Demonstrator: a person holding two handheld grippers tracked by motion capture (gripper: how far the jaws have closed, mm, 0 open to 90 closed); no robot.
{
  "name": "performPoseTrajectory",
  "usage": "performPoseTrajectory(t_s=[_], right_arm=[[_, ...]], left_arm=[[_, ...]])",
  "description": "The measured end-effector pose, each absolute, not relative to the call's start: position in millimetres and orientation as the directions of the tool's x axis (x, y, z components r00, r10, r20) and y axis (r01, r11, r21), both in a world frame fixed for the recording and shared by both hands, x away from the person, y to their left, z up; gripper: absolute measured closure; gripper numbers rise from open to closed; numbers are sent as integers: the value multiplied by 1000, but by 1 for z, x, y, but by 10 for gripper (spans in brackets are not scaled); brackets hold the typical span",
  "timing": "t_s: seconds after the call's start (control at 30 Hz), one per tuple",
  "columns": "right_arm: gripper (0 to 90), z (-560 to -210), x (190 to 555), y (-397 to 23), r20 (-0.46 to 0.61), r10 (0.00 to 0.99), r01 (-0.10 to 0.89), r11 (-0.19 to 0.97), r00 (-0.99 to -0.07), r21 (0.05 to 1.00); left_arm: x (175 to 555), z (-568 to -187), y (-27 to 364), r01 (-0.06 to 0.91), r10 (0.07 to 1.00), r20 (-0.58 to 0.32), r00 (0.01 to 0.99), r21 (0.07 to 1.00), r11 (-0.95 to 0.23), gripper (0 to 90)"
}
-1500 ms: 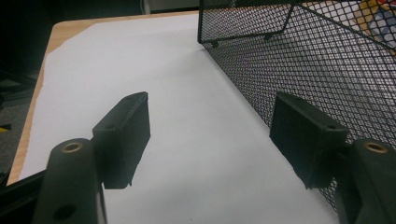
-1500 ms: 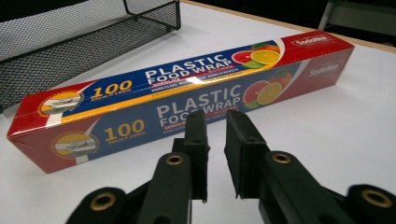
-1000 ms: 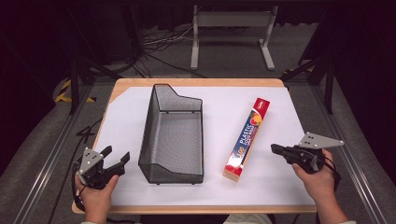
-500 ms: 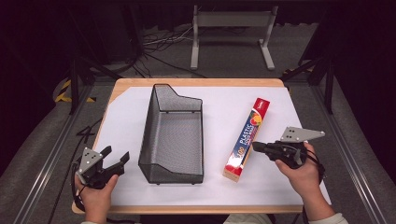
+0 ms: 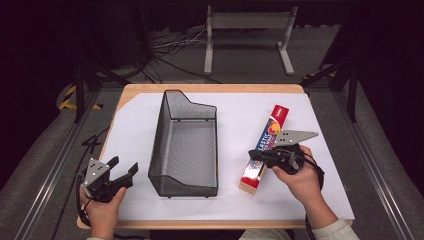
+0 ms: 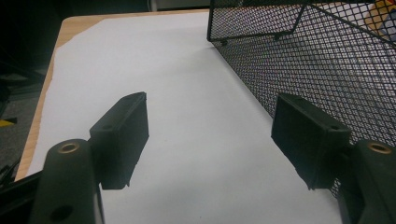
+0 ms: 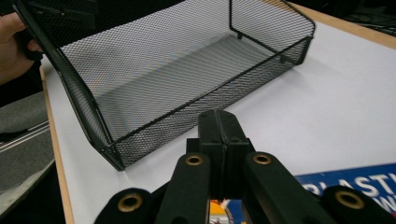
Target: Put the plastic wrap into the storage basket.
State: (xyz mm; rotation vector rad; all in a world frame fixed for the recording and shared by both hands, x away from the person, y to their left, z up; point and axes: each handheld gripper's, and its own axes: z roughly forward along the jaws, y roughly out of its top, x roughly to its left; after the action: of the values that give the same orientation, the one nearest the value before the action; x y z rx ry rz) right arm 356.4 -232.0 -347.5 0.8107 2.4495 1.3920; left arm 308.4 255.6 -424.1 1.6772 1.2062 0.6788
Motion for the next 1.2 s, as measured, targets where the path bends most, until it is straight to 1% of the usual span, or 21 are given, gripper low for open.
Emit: performPoseTrajectory(t_s=[0.2, 0.47, 0.87, 1.0, 1.2], right_arm=[[900, -356, 364, -217, 98, 556, 389, 433, -825, 813], [900, -376, 376, -201, 68, 577, 435, 528, -814, 729], [882, -391, 394, -181, 40, 576, 478, 636, -817, 606], [900, -394, 397, -176, 35, 573, 486, 660, -819, 573], [900, -401, 400, -173, 36, 581, 513, 684, -813, 519]], left_arm=[[309, -424, 256, 414, 928, -78, 363, 906, -86, 280], [308, -425, 256, 422, 930, -81, 357, 903, -84, 280], [309, -426, 256, 425, 932, -77, 355, 901, -88, 281], [309, -426, 256, 427, 931, -76, 356, 900, -90, 281], [310, -426, 256, 434, 931, -74, 357, 896, -95, 282]])
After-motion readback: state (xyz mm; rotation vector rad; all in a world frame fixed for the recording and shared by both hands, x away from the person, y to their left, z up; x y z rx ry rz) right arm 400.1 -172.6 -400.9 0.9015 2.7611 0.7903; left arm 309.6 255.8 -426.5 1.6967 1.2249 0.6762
